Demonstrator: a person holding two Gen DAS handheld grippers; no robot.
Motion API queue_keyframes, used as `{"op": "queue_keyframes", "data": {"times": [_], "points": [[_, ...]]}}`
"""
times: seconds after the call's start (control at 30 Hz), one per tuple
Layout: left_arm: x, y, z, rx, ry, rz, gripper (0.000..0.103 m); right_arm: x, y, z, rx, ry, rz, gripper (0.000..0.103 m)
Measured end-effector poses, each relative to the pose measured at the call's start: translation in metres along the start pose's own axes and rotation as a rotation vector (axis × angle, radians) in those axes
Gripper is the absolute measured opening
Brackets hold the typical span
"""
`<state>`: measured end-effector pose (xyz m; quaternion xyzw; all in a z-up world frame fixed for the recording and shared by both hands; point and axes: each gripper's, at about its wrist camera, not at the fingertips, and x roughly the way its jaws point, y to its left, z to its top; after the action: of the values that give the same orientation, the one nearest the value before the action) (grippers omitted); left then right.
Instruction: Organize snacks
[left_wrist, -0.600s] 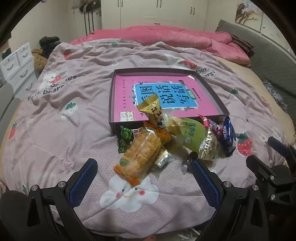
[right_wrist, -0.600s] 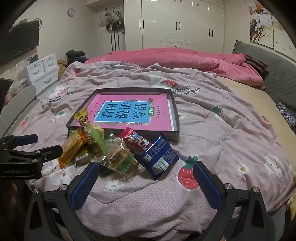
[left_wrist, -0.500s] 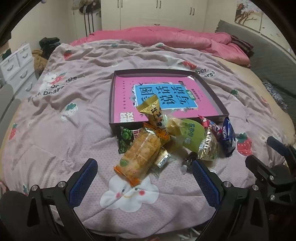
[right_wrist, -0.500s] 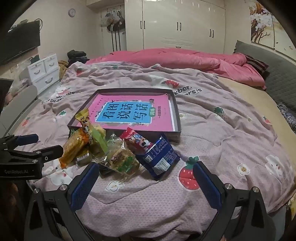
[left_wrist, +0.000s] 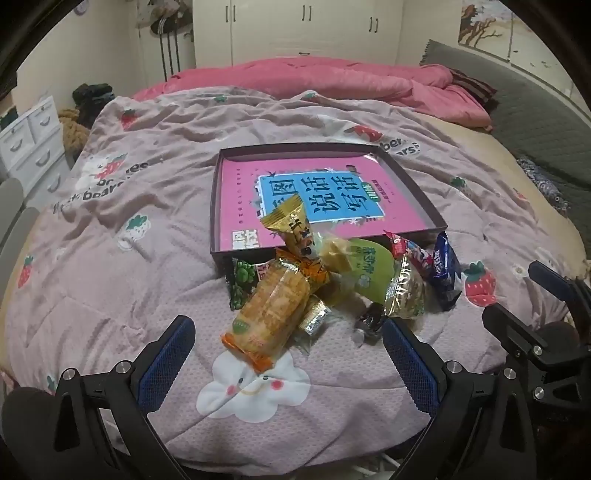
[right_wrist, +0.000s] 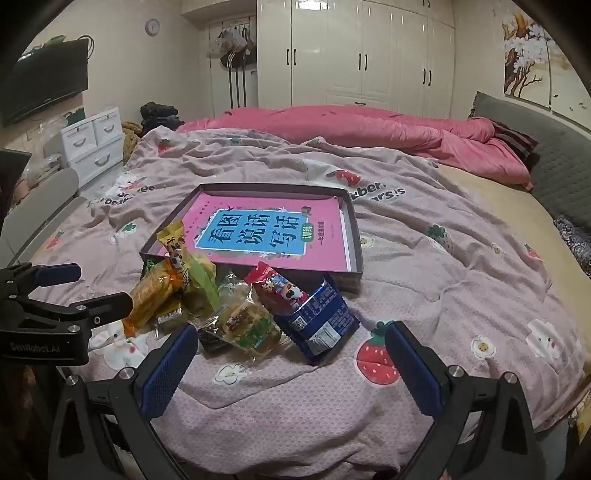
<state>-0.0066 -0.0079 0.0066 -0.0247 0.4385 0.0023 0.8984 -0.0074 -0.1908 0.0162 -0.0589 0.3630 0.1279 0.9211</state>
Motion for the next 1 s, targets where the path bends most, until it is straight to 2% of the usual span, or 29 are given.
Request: {"op": "queue_keyframes", "data": {"times": [1.0], "points": [[-0.0004, -0.0024, -0.0005, 0.008, 0.005, -0.014, 0.102, -0.0002, 0.0002, -0.0006, -0.004, -0.002, -0.001, 0.102]]}}
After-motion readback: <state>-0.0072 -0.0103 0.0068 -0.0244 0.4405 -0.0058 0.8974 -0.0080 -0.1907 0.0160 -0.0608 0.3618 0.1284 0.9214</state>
